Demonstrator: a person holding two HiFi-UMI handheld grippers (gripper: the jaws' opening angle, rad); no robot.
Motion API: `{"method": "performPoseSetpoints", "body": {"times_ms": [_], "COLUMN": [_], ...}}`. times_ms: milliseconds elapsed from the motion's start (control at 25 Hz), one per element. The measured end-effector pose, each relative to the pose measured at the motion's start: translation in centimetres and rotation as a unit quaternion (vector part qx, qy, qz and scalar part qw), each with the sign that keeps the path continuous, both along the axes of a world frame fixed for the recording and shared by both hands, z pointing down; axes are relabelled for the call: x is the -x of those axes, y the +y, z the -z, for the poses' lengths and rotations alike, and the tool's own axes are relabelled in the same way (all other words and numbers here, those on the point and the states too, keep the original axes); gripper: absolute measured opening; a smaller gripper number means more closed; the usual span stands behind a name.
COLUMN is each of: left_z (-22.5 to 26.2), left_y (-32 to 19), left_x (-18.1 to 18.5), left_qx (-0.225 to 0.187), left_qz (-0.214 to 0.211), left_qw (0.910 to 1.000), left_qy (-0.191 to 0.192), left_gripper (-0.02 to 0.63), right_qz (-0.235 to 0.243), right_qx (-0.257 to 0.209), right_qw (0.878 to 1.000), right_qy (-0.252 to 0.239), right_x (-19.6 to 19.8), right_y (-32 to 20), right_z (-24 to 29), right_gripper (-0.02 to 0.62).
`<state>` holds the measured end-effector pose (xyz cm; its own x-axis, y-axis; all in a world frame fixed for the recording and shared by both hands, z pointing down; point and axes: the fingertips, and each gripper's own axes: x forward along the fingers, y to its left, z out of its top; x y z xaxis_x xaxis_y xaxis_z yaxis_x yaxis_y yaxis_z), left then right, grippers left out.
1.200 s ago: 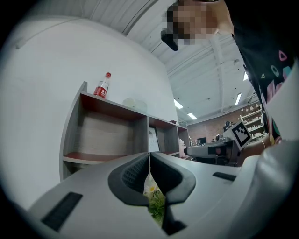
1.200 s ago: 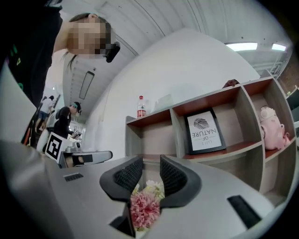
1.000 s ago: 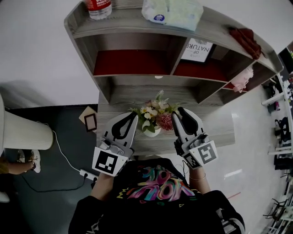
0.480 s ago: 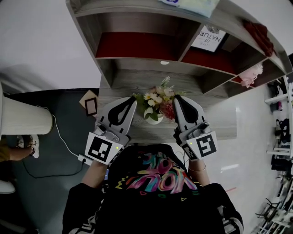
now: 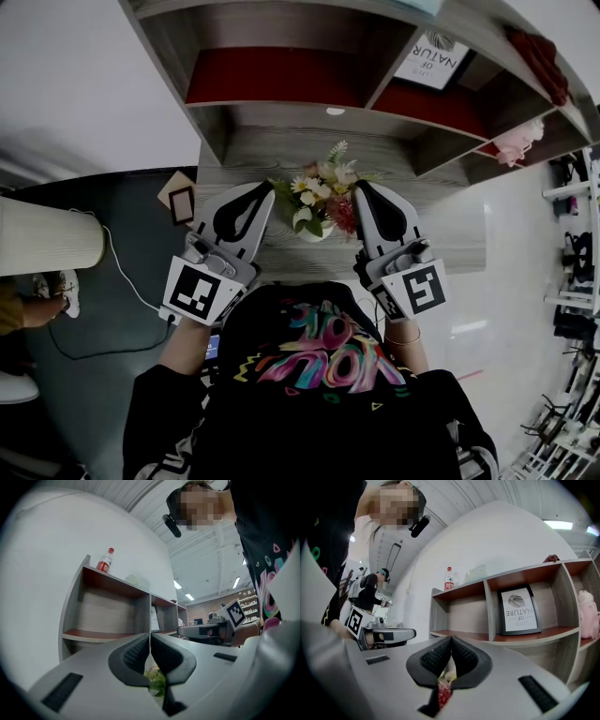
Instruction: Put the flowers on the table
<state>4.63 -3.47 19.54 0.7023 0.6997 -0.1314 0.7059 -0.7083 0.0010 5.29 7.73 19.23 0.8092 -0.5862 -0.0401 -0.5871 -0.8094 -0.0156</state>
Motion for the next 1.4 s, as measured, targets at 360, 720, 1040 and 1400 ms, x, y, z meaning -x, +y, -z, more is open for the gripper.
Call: {"method": "performPoseSetpoints", "body": {"times_ms": [360,720,1040,1400], "left_z": [-0.4,-1.3,-0.9,-1.1], "left_y": [0.0,-0.1,-0.2,0.2], "left_x": [-0.4,-0.9,-1.6,-1.4], "left_qx": [-0.013,-0.025,-0.024,-0.031], "left_qz": [-0.011,-0.015,-0.014,-0.018], "left_qw": [0.9997,0.9994,0.9995,0.9992], "left_qy": [-0.016,-0.020,-0.017,-0.017], "left_gripper": [0.029,0.029,0.029,0.029], "right_qz": [-0.009,-0.009,-0.019,-0.017], "right_qx": [-0.002,-0.017,-0.009,-0.028], "right_qw": [1.000,1.000,1.000,0.999], "right_qy": [0.002,-0.003,-0.014,-0.011], "right_x": [-0.1,-0.6,-0.8,-0.7], "right_y": [0.3,0.3,1.0,1.6], "right_z": [0.2,0.0,-1.0,-0.5], "right_gripper": [0.017,0.017,0.017,0.017]}}
